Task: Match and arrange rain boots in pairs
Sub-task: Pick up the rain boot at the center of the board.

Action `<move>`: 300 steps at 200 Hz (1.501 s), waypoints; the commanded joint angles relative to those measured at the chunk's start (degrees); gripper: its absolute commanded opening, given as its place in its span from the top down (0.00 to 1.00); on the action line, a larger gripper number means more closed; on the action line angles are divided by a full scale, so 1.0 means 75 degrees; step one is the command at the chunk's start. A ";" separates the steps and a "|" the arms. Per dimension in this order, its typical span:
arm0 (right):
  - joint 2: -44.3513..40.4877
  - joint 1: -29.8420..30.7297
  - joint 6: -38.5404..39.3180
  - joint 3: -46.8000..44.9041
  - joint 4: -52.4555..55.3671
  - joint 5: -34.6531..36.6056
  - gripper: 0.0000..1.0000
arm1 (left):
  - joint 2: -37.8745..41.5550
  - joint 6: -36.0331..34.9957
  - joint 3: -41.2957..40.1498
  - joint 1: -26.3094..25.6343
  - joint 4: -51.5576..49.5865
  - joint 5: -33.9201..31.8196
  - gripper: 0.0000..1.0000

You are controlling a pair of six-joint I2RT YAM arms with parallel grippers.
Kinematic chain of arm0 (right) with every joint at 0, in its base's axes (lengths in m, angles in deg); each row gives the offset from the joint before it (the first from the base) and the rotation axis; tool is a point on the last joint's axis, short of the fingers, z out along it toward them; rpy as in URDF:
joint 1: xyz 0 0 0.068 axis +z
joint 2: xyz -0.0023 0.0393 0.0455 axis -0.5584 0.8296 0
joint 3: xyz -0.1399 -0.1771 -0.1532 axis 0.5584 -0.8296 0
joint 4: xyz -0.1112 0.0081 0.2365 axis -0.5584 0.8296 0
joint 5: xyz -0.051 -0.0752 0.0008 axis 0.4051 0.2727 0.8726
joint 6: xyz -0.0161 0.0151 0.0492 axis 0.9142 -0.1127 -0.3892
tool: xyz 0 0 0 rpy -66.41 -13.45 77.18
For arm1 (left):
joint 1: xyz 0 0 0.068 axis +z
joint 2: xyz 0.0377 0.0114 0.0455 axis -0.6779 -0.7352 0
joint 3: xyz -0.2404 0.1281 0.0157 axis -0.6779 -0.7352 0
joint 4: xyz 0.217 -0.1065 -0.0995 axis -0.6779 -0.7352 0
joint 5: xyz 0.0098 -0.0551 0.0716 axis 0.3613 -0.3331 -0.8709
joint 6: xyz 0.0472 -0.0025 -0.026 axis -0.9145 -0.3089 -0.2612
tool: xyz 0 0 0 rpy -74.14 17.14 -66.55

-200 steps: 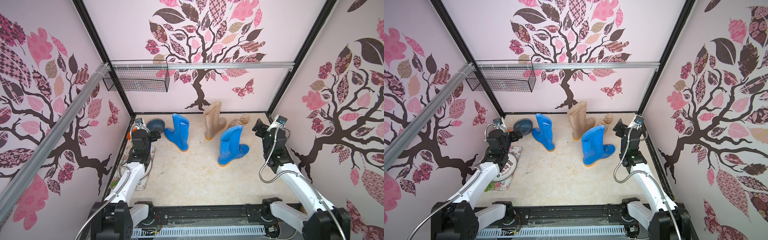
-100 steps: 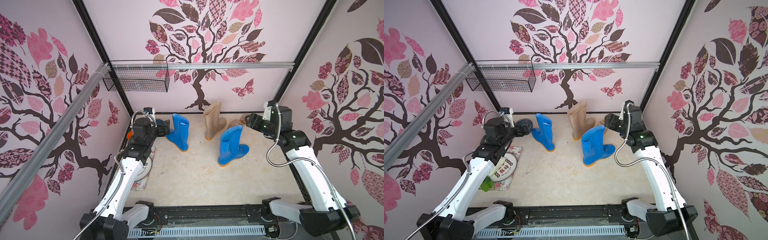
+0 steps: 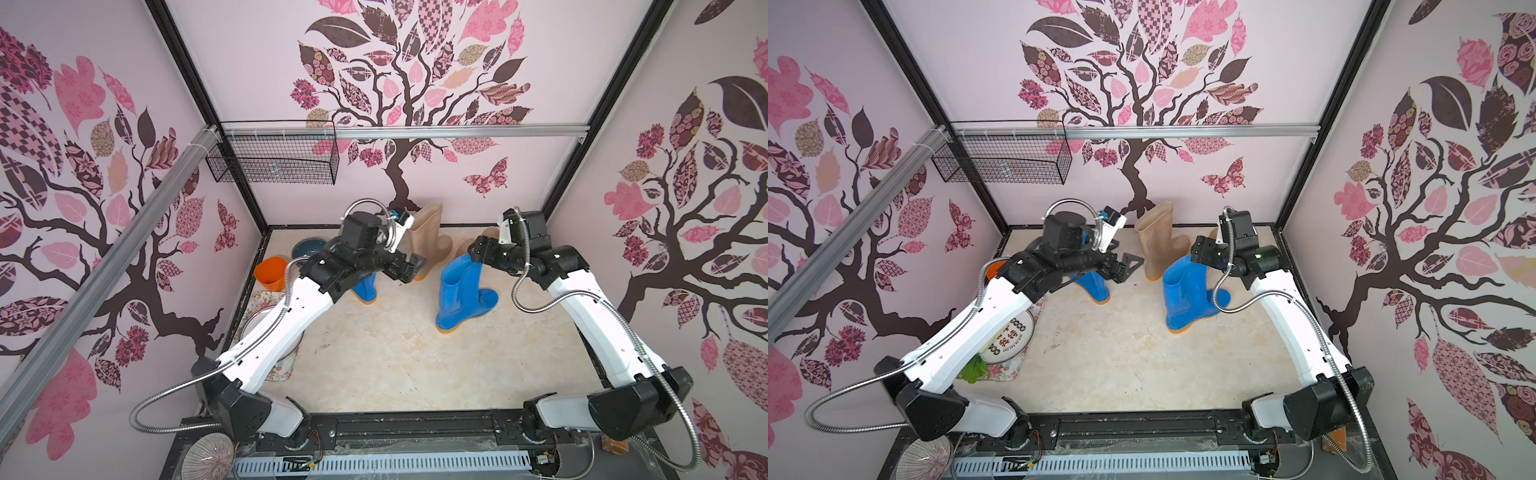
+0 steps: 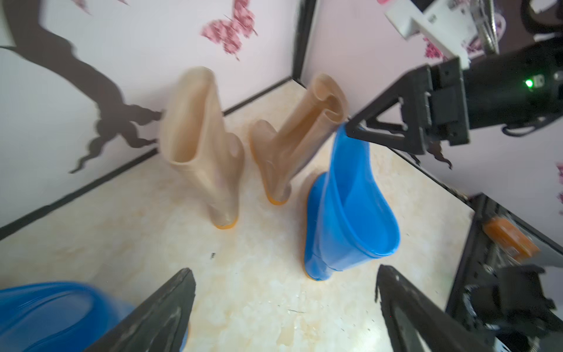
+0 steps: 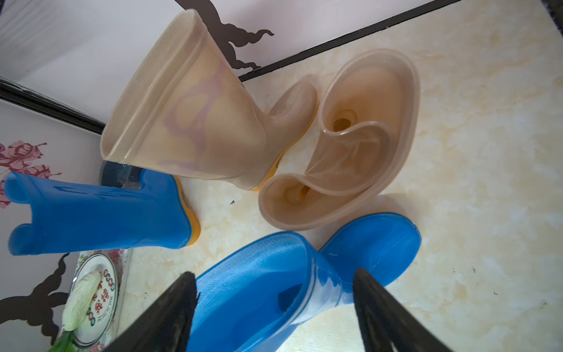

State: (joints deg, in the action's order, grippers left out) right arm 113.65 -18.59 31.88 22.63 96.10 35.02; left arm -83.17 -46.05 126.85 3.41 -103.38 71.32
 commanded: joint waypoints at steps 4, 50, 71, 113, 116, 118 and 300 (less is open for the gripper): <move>-0.0163 -0.0014 0.0343 0.0379 0.0310 0.0840 0.14 | -0.0790 -0.0501 0.1272 -0.0758 -0.1012 0.0405 0.04; -0.1057 -0.0885 0.0541 -0.0142 0.0059 0.0975 0.11 | -0.2201 -0.0481 0.2962 -0.1256 -0.1990 -0.0016 0.02; -0.1347 -0.0966 0.0727 -0.0397 -0.0053 0.1161 0.11 | -0.2679 -0.0421 0.3481 -0.1306 -0.2248 -0.0196 0.02; -0.1451 -0.0969 0.0789 -0.0709 -0.0140 0.1105 0.11 | -0.3660 -0.0268 0.4714 -0.1574 -0.3019 -0.1430 0.05; -0.1447 -0.0969 0.0798 -0.0729 -0.0147 0.1115 0.11 | -0.3708 -0.0235 0.4778 -0.1575 -0.3051 -0.1503 0.06; -0.1446 -0.0963 0.0809 -0.0743 -0.0152 0.1116 0.11 | -0.3744 -0.0209 0.4819 -0.1574 -0.3068 -0.1549 0.06; -0.1808 -0.0965 0.0867 -0.1778 -0.0907 0.0846 0.11 | -0.2895 0.1231 0.4279 -0.1506 -0.2598 -0.1520 1.00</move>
State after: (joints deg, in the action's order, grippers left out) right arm 101.23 -26.05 38.72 9.51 90.71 42.33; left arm -113.53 -41.00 163.46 -8.67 -127.57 60.28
